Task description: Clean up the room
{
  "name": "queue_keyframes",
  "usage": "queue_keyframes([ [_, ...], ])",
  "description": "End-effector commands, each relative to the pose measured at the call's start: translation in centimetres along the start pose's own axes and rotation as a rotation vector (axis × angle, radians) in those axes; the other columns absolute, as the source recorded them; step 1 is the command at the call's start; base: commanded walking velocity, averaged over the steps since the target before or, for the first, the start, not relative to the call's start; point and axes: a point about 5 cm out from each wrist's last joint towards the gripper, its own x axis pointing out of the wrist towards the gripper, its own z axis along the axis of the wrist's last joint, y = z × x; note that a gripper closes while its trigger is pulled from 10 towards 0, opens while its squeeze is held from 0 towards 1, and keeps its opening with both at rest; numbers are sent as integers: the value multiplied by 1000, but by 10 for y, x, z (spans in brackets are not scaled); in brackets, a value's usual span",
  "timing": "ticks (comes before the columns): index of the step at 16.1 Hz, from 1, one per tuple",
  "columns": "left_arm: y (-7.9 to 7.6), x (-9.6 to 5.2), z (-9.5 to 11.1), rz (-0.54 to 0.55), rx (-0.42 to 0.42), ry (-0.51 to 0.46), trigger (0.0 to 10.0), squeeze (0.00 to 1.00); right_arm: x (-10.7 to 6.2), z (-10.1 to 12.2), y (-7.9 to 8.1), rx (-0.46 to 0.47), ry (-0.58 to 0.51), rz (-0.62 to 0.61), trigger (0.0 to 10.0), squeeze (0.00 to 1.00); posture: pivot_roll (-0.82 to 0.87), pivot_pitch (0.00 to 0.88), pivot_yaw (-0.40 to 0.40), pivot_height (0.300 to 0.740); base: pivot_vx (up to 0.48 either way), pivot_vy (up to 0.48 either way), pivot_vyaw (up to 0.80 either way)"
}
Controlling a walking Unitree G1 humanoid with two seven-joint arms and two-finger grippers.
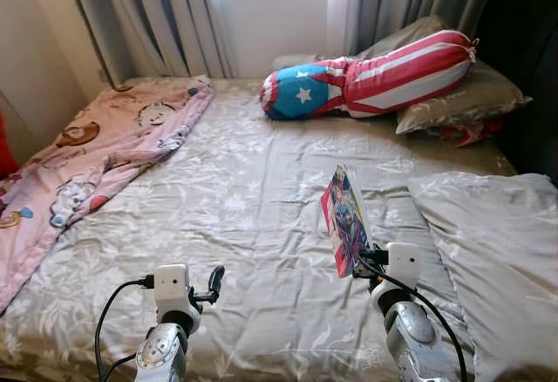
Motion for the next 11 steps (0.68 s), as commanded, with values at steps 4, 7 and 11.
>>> queue_keyframes([
  [4,2,0,2,7,1,1,10000,0,2,8,4,-2,-43,15,10000,0,-69,0,42,683,0,0,0],
  [7,2,1,4,7,1,-3,10000,0,2,10,3,-7,-46,13,10000,0,-66,0,38,683,0,0,0],
  [11,3,2,5,10,2,-1,10000,0,3,7,3,-39,-18,10,10000,0,-66,0,35,683,0,0,0],
])
